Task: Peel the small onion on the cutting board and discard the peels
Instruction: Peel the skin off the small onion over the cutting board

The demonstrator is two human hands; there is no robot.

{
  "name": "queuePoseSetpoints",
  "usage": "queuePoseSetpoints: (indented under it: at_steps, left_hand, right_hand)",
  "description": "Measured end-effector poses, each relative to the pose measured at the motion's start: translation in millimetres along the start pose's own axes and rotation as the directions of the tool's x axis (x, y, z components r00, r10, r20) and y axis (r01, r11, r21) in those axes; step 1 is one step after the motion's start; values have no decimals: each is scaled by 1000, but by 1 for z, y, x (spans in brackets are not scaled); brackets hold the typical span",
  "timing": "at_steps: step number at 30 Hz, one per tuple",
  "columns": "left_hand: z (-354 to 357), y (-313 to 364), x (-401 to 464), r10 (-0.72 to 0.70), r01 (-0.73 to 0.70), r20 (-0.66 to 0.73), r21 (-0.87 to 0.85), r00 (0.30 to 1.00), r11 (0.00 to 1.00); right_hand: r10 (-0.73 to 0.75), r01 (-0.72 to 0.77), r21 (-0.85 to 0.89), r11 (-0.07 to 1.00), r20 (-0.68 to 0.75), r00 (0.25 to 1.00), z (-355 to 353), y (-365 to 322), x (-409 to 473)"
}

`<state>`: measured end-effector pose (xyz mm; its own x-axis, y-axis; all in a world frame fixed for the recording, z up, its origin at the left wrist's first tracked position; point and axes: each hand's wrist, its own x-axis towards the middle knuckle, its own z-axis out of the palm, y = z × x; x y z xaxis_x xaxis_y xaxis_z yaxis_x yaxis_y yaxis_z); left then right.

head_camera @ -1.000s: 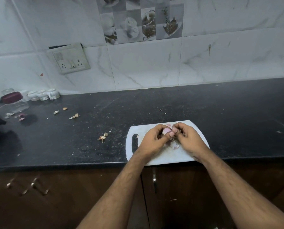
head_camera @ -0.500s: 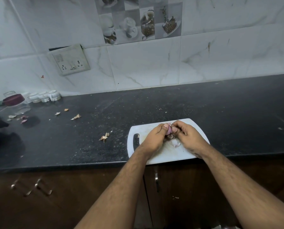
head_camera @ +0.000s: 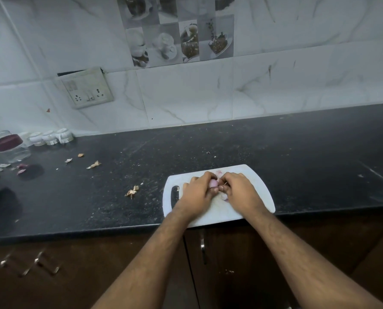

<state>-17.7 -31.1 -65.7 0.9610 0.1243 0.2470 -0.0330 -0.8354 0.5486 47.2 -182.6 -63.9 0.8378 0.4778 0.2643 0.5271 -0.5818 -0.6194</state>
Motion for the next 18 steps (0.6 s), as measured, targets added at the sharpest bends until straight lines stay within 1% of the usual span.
queuePoseSetpoints:
  at_steps: [1, 2, 5, 7, 11, 14, 18]
  left_hand:
    - [-3, -5, -1, 19, -19, 5, 45, 1000, 999]
    - [-5, -8, -3, 44, -43, -13, 44, 999, 998]
    - [-7, -11, -10, 67, -77, -92, -110, 993, 991]
    - [-8, -11, -12, 59, -74, -99, -162, 993, 984]
    - [-9, -13, -11, 79, -94, -86, -188, 993, 978]
    - [-8, -10, -11, 68, -81, -74, -191, 995, 978]
    - [-10, -12, -12, 75, -91, -92, -188, 993, 978]
  right_hand:
    - [-37, 36, -66, 997, -3, 999, 1, -1, 0]
    - [-60, 60, -98, 993, 2, 998, 1, -2, 0]
    - [-104, 104, -113, 988, 6, 995, 3, -3, 0]
    - [-134, 133, -136, 982, 6, 991, 4, -3, -1]
    - [-202, 207, -295, 933, 50, 978, 7, -5, -2]
    - [-236, 232, -413, 881, 42, 971, 8, -6, -2]
    - [-271, 260, -475, 840, 48, 961, 8, -9, -3]
